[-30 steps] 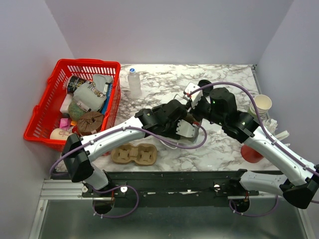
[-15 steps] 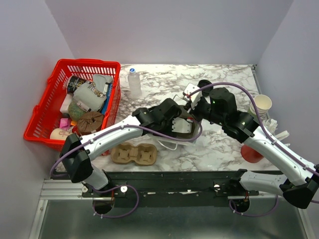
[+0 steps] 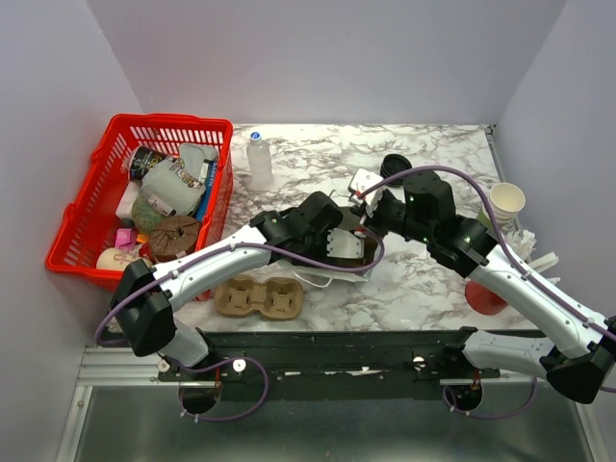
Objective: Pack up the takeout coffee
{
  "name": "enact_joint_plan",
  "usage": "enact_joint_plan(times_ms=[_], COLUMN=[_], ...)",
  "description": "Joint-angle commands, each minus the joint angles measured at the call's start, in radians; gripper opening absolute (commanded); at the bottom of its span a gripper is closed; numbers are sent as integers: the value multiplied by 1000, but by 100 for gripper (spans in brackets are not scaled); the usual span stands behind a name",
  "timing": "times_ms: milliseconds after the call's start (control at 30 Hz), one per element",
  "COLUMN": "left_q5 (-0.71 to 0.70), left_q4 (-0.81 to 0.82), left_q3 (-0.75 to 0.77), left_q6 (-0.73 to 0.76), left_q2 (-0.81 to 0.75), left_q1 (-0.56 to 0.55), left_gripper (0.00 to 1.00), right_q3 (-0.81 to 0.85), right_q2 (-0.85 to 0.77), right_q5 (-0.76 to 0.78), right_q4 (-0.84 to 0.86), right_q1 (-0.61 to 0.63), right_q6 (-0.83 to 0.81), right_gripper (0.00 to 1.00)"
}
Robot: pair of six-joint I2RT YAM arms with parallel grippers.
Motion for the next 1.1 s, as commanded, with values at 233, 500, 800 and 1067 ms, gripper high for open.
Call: enact_joint_plan(times_ms=[233, 500, 800, 1067], left_q5=[143, 208, 122, 119], left_q4=[-96, -30, 43, 166], left_q3=[22, -30, -47, -78], left_q6=[52, 93, 79, 90], left_q2=[-74, -112, -17, -23], left_q1=[12, 8, -8, -11], left_gripper=[0, 0, 0, 0], right_q3=[-19, -60, -184, -219], right_q2=[-21, -21, -90, -119], right_q5=[15, 72, 33, 19], right_q4=[170, 293, 381, 419], right_q1=[10, 8, 54, 83], right_q6=[-117, -212, -263, -245], right_gripper=[0, 1, 1, 1])
